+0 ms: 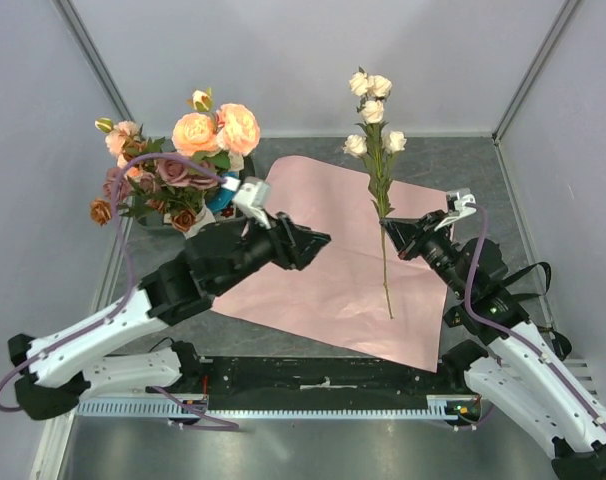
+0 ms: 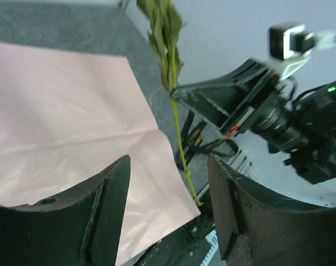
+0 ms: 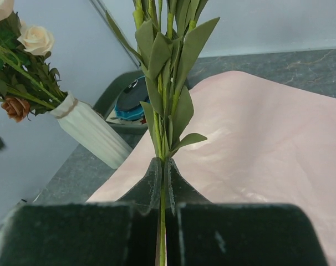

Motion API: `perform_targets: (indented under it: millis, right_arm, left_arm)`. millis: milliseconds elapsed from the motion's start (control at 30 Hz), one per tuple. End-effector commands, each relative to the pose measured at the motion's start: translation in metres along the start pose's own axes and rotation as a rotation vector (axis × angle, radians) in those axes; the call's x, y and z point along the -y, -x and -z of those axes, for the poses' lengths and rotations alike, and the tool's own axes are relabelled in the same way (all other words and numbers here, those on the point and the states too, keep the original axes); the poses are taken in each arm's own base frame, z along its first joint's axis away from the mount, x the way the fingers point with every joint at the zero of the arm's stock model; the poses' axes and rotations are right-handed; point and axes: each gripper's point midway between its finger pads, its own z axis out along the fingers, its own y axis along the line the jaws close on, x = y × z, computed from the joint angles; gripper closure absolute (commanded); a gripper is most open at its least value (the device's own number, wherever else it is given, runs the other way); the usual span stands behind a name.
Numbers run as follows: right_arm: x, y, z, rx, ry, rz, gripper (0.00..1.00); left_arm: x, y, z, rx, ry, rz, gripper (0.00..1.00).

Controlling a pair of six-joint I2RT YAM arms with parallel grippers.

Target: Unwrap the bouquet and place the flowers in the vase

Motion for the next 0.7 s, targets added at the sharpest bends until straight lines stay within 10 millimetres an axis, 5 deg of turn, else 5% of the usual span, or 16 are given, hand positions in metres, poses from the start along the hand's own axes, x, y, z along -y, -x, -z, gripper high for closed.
perform_targets:
  millis: [0, 200, 433, 633, 667]
  right_arm:
    - [-0.011, 0.014, -0.003, 0.018, 0.036, 0.029, 1.00]
    - [-0.027, 0.011, -0.013, -0.018, 0.128, 0.028, 1.00]
    - [-0.060, 0.041, -0.005, 0.032, 0.245, 0.051, 1.00]
    - [-0.086, 0.086, 0.012, 0.139, 0.302, 0.043, 1.00]
    - [-0.093, 0.097, 0.017, 0.166, 0.320, 0.042, 1.00]
  left_arm:
    - [0.003, 0.063, 0.044, 0.233, 0.002, -0.029, 0.34]
    - [0.040, 0.096, 0.078, 0.240, -0.129, -0.126, 0.23]
    - [0.124, 0.138, 0.097, 0.169, -0.406, -0.211, 0.18]
    - [0.122, 0.144, 0.053, 0.115, -0.291, -0.183, 0.16]
    - [0.115, 0.138, 0.032, 0.095, -0.238, -0.182, 0.16]
